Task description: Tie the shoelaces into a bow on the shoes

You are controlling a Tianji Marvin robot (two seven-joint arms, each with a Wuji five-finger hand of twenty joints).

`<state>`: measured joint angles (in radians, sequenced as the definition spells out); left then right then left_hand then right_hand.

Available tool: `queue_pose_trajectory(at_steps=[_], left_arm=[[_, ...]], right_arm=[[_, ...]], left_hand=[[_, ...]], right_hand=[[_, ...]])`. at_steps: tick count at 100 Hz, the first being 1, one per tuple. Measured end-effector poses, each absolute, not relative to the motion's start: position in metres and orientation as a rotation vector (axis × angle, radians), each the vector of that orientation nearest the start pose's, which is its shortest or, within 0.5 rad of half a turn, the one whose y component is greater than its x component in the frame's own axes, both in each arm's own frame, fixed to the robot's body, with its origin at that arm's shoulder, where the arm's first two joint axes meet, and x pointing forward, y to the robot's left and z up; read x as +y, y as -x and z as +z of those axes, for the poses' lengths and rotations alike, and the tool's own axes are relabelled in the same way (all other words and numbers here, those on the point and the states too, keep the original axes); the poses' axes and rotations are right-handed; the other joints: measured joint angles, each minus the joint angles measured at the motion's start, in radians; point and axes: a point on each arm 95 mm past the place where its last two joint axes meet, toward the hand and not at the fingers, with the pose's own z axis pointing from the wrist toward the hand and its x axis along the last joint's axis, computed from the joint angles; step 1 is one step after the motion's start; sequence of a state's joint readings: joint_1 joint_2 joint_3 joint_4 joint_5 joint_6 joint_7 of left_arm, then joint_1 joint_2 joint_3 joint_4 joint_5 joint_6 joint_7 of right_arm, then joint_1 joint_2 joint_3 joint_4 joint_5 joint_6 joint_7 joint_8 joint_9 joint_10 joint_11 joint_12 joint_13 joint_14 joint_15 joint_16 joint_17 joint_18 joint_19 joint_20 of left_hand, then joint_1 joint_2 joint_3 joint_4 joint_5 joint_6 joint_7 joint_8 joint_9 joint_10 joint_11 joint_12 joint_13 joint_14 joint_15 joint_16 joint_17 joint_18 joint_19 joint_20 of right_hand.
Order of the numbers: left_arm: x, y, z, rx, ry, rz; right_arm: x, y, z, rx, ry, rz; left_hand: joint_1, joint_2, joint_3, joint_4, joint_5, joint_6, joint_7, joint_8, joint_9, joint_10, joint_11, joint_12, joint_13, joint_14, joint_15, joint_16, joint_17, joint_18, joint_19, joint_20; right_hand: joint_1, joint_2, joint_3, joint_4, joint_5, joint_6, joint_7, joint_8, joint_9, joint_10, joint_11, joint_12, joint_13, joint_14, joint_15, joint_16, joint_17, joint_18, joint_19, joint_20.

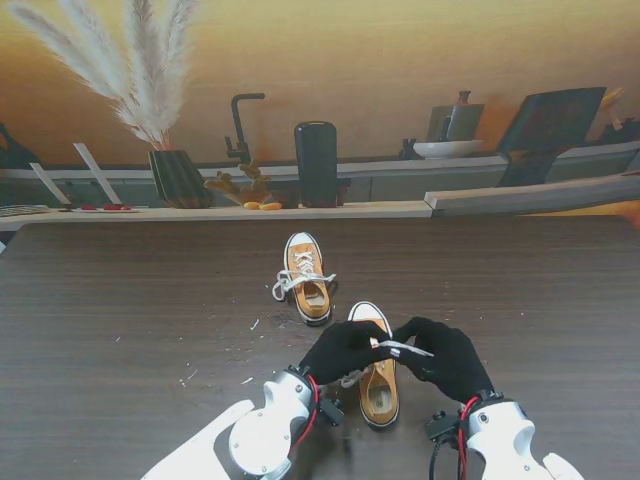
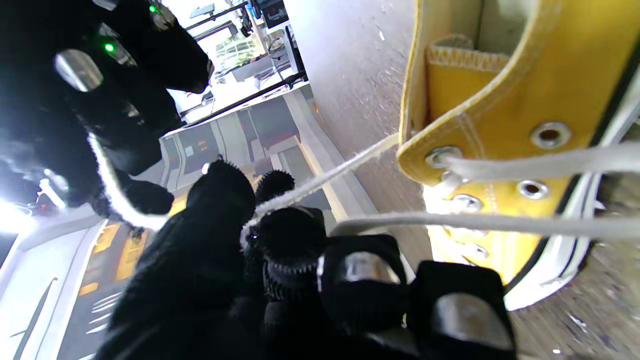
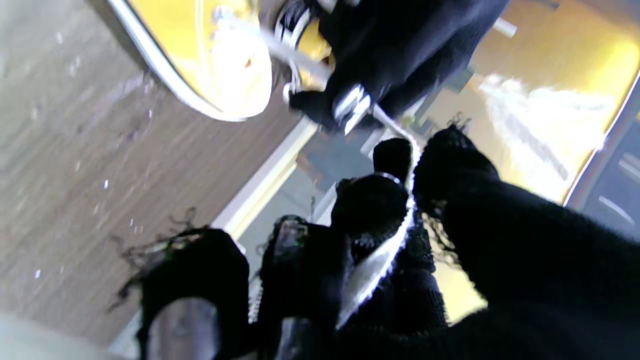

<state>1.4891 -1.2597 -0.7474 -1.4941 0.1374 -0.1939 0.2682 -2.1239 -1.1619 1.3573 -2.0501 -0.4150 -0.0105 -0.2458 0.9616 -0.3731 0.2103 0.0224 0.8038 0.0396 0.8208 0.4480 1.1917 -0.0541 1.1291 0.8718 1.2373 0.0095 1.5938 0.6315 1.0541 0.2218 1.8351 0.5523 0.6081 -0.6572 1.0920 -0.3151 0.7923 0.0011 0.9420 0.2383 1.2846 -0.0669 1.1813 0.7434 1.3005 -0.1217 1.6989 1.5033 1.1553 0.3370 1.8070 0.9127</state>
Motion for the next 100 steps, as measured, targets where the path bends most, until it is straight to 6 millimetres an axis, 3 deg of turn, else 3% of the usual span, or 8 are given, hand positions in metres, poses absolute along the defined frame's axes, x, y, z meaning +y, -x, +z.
queue_pose_trajectory(at_steps=[9, 19, 38, 55, 88, 100], left_arm=[[-0.182, -0.332, -0.363, 1.092, 2.017, -2.361], [-0.181, -0.332, -0.362, 1.112, 2.02, -2.355], [-0.182, -0.332, -0.362, 1.137, 2.014, -2.355], [-0.182, -0.333, -0.362, 1.105, 2.027, -2.339], [-0.186, -0.333, -0.362, 1.072, 2.01, -2.325], [-0.186, -0.333, -0.362, 1.015, 2.021, -2.305]], right_arm=[[0.01, -0.257, -0.301, -0.922, 2.302, -2.469], [0.012, -0.255, -0.301, -0.832, 2.203, -2.465], [0.013, -0.252, -0.301, -0.854, 2.135, -2.454], [0.011, -0.246, -0.299, -0.995, 2.06, -2.365], [0.01, -0.241, -0.29, -1.381, 1.954, -2.333], [0.01, -0.242, -0.291, -1.436, 1.946, -2.313]], left_hand=[[0.011, 0.013, 0.01, 0.0, 0.0, 0.0, 0.004, 0.012, 0.0, 0.005, 0.0, 0.0, 0.0, 0.009, 0.0, 0.0, 0.0, 0.0, 0.0, 0.0], [0.011, 0.01, 0.01, 0.0, 0.0, 0.0, 0.005, 0.021, 0.0, 0.006, 0.0, 0.0, 0.0, 0.009, 0.0, 0.0, 0.0, 0.0, 0.0, 0.0], [0.011, 0.009, -0.001, 0.0, 0.0, 0.0, 0.005, 0.023, 0.0, 0.008, 0.0, 0.0, 0.0, 0.01, 0.0, 0.0, 0.0, 0.0, 0.0, 0.0], [0.021, 0.02, -0.033, -0.013, -0.002, 0.0, 0.021, 0.068, 0.001, 0.008, 0.0, 0.0, 0.0, 0.011, 0.0, 0.0, 0.0, 0.0, 0.0, 0.0], [0.021, 0.035, -0.058, -0.014, -0.017, 0.0, 0.045, 0.176, 0.001, 0.009, 0.0, -0.001, 0.0, 0.011, 0.0, 0.0, 0.0, 0.0, 0.0, 0.0], [0.021, 0.036, -0.064, -0.014, -0.028, 0.0, 0.056, 0.189, 0.001, 0.009, 0.0, -0.001, 0.0, 0.011, 0.0, 0.0, 0.0, 0.0, 0.0, 0.0]], right_hand=[[0.014, -0.006, 0.011, 0.0, -0.003, -0.002, 0.0, 0.0, 0.0, 0.0, 0.0, 0.0, 0.0, 0.0, 0.0, 0.0, 0.0, 0.0, 0.0, 0.0], [0.01, -0.008, 0.012, 0.0, -0.003, -0.035, 0.0, 0.0, 0.0, 0.0, 0.0, 0.0, 0.0, 0.0, 0.0, 0.0, 0.0, -0.001, 0.0, 0.0], [0.025, -0.018, 0.013, 0.0, 0.0, -0.114, -0.001, -0.014, 0.008, 0.0, 0.0, 0.0, 0.005, 0.0, 0.0, 0.0, 0.0, -0.001, 0.0, 0.001], [0.021, -0.028, 0.013, 0.0, 0.058, -0.127, 0.009, -0.038, 0.009, 0.0, -0.001, 0.01, 0.005, 0.0, 0.0, 0.0, 0.001, -0.001, 0.0, 0.004], [0.021, -0.028, 0.013, 0.0, 0.06, -0.127, 0.009, -0.049, 0.009, 0.0, -0.003, 0.011, 0.005, 0.0, 0.001, 0.0, 0.001, -0.01, 0.0, 0.005], [0.02, -0.028, 0.012, 0.0, 0.06, -0.127, 0.009, -0.051, 0.009, 0.0, -0.006, 0.023, 0.005, 0.0, 0.001, 0.0, 0.001, -0.017, 0.0, -0.007]])
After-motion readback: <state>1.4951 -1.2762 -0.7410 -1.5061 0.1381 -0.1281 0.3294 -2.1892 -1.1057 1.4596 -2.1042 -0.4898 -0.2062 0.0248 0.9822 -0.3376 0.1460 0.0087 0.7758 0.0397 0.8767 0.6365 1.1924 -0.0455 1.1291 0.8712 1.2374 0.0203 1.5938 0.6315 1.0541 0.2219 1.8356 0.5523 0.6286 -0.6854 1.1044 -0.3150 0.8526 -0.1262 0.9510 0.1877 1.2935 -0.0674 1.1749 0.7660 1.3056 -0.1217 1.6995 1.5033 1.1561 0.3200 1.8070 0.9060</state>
